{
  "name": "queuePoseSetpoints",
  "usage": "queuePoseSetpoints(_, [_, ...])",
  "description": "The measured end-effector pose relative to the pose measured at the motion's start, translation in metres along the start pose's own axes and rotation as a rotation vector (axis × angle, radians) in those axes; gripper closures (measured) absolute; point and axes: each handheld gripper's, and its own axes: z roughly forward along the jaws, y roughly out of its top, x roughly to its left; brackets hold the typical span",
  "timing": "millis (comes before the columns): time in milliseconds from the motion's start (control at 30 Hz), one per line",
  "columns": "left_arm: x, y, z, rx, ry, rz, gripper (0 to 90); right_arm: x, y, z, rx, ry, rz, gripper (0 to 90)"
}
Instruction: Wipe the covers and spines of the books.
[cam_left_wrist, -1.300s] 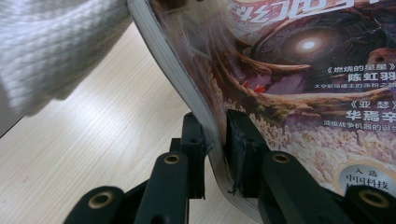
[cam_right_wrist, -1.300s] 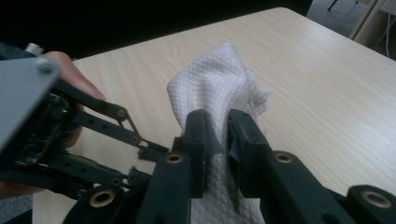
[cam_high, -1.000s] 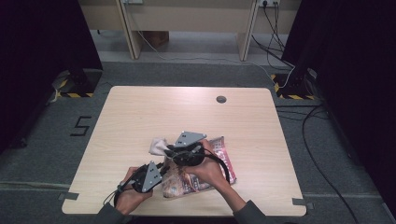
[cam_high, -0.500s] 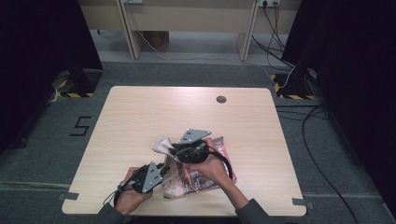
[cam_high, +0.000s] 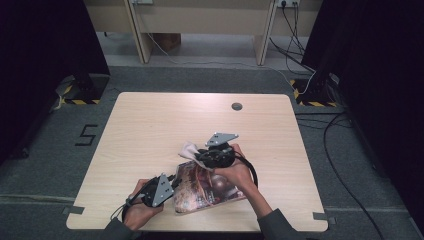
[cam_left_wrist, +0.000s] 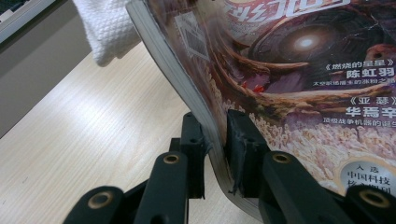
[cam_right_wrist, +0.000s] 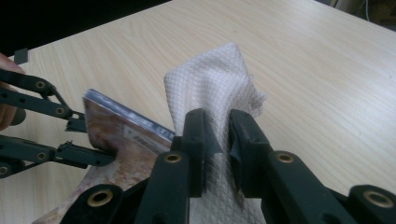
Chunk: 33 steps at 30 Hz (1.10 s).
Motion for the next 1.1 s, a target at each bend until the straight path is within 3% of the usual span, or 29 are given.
queuePoseSetpoints(467, [0.0,0.001,-0.001,-0.007,-0.002,-0.004,77.0,-0.031,-0.016,-0.002,0.036,-0.094,0.049,77.2])
queuePoseSetpoints(1100, [0.0,0.002,-0.002,-0.016,0.002,0.006,77.0,-0.077,-0.043,-0.007,0.076,-0.198,0.156,77.2])
